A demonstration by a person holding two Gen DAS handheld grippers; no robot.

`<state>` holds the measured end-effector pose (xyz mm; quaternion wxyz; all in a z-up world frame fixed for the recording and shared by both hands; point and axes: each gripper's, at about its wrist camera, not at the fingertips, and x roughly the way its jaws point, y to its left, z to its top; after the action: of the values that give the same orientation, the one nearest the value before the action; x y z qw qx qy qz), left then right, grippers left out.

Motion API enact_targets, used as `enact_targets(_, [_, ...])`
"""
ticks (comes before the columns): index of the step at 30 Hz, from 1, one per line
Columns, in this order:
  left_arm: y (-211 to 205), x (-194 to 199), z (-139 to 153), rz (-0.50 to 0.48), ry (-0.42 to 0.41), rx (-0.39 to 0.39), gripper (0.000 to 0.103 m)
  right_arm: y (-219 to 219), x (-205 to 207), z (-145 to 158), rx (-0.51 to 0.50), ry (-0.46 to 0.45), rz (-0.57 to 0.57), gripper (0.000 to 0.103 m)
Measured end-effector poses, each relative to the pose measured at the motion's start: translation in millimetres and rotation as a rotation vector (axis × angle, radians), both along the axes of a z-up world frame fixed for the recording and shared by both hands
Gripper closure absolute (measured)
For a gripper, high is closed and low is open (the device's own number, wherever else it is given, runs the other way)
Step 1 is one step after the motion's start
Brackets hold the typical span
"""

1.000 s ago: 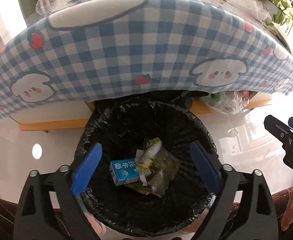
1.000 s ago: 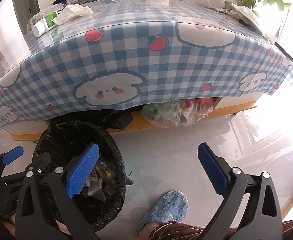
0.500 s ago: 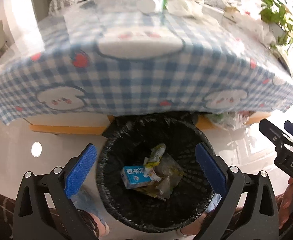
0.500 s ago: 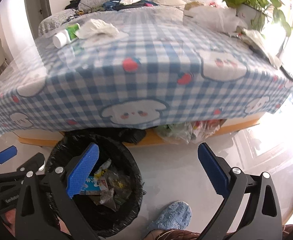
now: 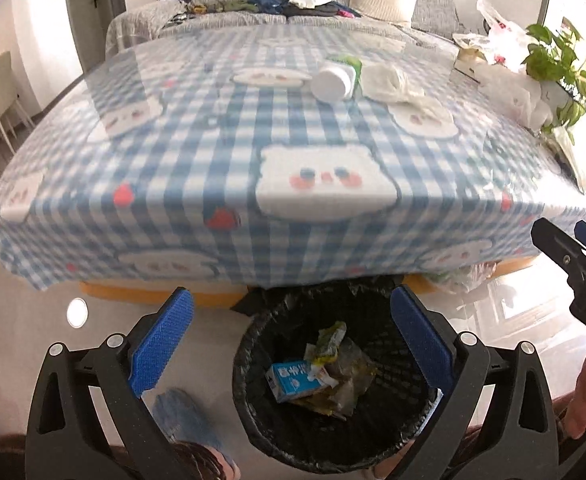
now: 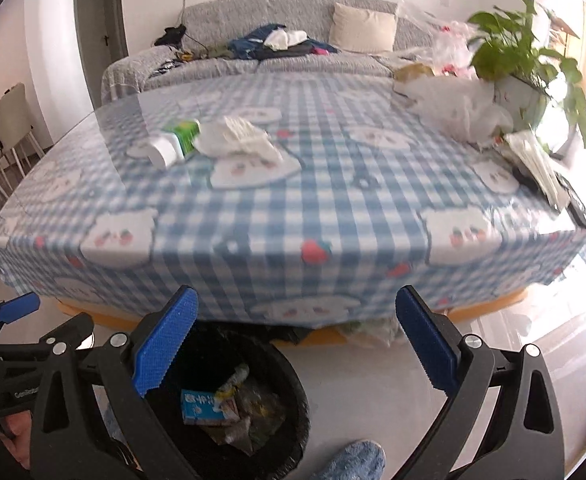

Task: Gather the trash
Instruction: 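Move both open tools back over the table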

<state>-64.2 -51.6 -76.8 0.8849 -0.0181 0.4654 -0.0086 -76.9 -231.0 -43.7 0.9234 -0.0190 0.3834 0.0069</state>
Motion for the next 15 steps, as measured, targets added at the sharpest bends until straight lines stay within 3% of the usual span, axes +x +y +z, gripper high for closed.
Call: enact_targets(15, [15, 73, 28, -0.01, -0.041, -0.004, 0.006, 9, 59, 14, -0.019, -0.015, 0.017, 0.008])
